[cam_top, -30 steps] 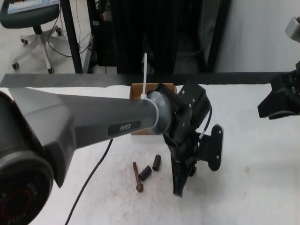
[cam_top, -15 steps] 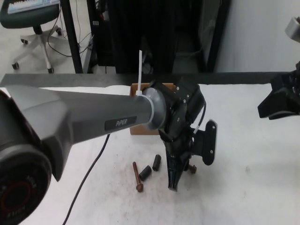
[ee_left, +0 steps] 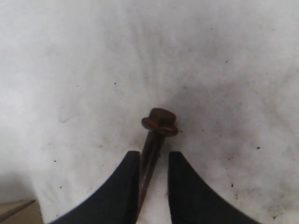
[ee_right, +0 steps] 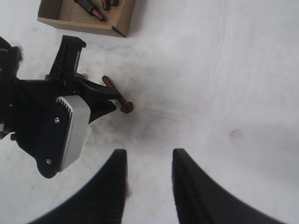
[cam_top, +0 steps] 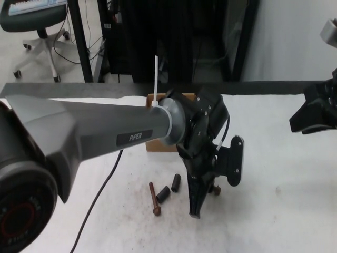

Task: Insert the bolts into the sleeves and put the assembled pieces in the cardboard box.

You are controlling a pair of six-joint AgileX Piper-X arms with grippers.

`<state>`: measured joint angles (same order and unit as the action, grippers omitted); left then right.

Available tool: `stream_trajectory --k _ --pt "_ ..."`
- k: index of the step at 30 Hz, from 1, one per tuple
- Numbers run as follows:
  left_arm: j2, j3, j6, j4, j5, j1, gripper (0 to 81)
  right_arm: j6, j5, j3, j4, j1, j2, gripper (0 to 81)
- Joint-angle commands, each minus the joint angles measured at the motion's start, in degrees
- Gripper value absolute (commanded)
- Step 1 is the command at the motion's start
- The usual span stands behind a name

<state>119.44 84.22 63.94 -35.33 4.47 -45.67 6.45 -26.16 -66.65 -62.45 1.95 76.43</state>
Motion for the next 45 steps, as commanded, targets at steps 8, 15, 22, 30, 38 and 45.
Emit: stream_trajectory --k 8,15,22,30,38,45 --pt "2.2 0.4 1.3 -0.2 0.3 -1.2 20.4 0.0 -0.8 -0.1 0.1 0.0 -0.7 31.4" --pt "2.2 0.4 1.4 1.7 0.2 -1.9 20.4 0.0 -0.8 -0.1 0.1 0.0 -0.7 31.4" --pt "1.5 0.5 0.8 -0.8 -4.8 -2.6 20.4 0.8 -0.8 -0.1 0.1 0.0 -0.7 31.4" --pt "-0.7 0.5 0.8 -0.9 -5.3 -2.3 20.4 0.8 -0.8 -0.1 0.6 0.0 -0.7 31.4" --pt "-0.7 1.1 0.1 -0.4 -5.1 -1.3 22.2 0.8 -0.8 1.1 1.5 0.0 -0.7 31.4" --pt "-0.7 4.8 -3.1 0.5 -2.7 -1.2 28.2 0.8 -1.3 4.3 3.2 0.0 -0.7 31.4"
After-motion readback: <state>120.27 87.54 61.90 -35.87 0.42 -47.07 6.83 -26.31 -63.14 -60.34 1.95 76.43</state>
